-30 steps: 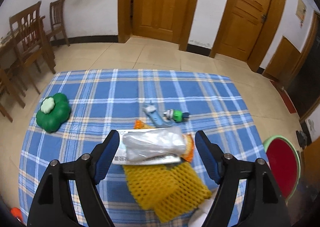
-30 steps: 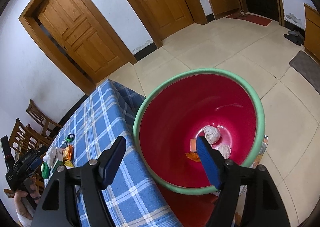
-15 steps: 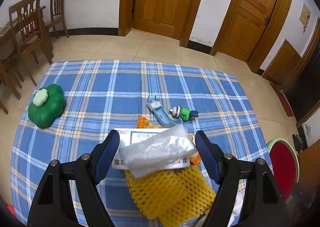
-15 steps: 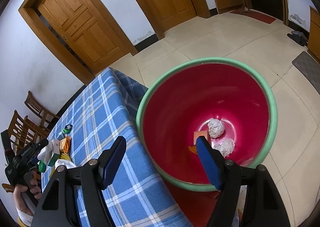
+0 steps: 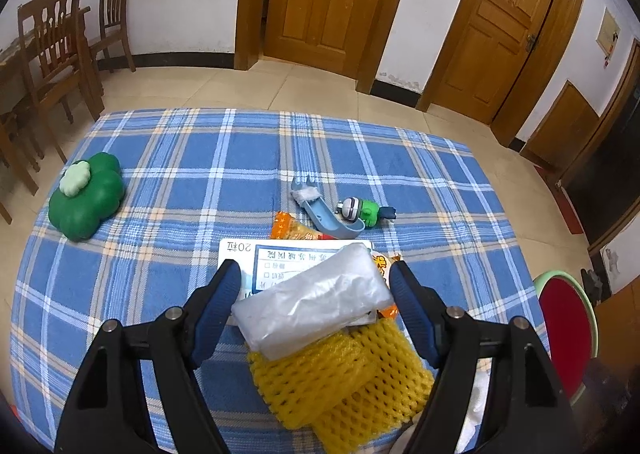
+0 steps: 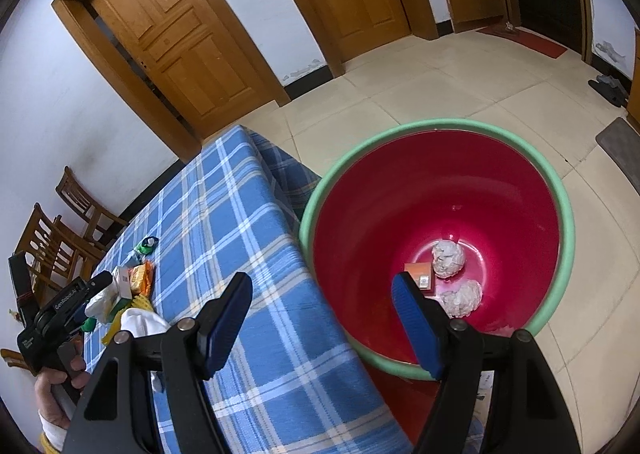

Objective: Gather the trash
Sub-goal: 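Grasp the white plastic bag on the box with left tool, then grasp the white cloth with right tool while left tool holds the plastic bag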

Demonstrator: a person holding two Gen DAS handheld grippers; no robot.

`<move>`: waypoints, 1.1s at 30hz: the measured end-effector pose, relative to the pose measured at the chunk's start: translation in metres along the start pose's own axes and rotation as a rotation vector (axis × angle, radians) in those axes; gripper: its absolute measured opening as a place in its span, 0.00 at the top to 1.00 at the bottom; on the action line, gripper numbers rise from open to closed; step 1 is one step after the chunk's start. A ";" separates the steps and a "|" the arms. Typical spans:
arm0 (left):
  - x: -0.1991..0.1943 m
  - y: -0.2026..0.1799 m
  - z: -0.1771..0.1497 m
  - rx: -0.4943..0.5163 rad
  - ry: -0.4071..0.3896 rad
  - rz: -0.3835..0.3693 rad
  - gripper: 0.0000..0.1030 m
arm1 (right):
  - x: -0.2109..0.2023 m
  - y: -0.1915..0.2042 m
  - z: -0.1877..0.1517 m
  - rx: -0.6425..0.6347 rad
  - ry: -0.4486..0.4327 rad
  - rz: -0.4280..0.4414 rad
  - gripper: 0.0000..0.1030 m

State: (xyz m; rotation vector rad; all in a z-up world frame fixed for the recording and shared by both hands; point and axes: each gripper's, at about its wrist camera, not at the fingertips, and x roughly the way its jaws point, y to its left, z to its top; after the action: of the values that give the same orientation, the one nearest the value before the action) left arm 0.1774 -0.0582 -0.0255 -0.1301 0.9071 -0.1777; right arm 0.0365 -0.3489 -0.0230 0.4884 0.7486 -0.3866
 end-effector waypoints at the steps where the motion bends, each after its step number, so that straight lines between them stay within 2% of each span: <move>1: -0.001 0.000 -0.001 -0.001 -0.003 0.001 0.27 | 0.000 0.002 0.000 -0.004 0.000 0.004 0.27; 14: -0.048 0.015 -0.016 -0.025 -0.064 -0.039 0.27 | 0.001 0.054 -0.009 -0.121 0.015 0.096 0.27; 33: -0.073 0.073 -0.057 -0.078 -0.059 0.009 0.27 | 0.029 0.136 -0.042 -0.278 0.109 0.178 0.27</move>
State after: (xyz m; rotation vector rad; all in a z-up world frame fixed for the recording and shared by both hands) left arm 0.0955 0.0258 -0.0179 -0.2030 0.8563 -0.1296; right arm 0.1003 -0.2186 -0.0322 0.3124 0.8423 -0.0875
